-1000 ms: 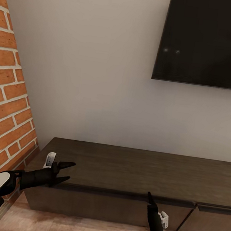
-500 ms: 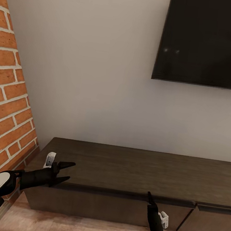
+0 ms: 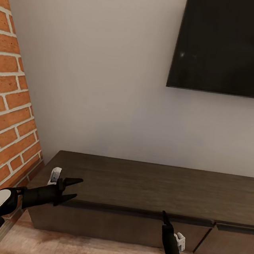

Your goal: Place each of the two pumpkins and all three candles from the living room inside a cabinet in the living room (use any cabinet), then make sure every cabinet is closed, and position the cauldron so it is next to a table in the living room.

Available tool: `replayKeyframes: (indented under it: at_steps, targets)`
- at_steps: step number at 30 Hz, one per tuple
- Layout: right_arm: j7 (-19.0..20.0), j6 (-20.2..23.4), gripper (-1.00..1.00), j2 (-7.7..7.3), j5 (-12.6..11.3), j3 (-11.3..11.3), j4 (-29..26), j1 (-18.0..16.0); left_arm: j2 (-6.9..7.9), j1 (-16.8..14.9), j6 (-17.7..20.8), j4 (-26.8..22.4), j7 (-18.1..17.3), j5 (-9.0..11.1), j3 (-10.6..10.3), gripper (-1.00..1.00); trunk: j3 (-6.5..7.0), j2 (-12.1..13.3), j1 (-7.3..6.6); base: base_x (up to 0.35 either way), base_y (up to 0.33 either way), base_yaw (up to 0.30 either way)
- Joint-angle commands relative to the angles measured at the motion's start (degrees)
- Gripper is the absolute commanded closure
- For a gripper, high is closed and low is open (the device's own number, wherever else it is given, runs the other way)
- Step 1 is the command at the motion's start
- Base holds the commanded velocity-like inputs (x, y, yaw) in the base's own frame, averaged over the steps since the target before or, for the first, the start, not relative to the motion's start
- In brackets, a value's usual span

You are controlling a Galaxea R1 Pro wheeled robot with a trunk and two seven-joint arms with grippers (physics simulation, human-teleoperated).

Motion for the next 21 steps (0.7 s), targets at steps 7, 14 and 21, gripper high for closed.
replayKeyframes:
  at_steps: [7, 14, 21]
  targets:
    - [0.2, -0.4, -1.0, 0.03, -0.2, 0.5, 0.2, -0.1, 0.04, 0.0, 0.0, 0.0, 0.6, 0.6, 0.0, -1.0, -0.06, 0.0, -0.01, 0.0, 0.0, 0.0]
    - [0.2, -0.4, -1.0, 0.03, -0.2, 0.5, 0.2, -0.1, 0.04, 0.0, 0.0, 0.1, 0.6, 0.5, -0.1, -1.0, -0.06, 0.0, -0.01, 0.021, 0.0, 0.0]
    - [0.2, -0.4, -1.0, 0.03, -0.2, 0.5, 0.2, -0.1, 0.04, 0.0, 0.0, 0.1, 0.6, 0.5, 0.0, -1.0, -0.06, 0.0, -0.01, 0.001, 0.0, 0.0]
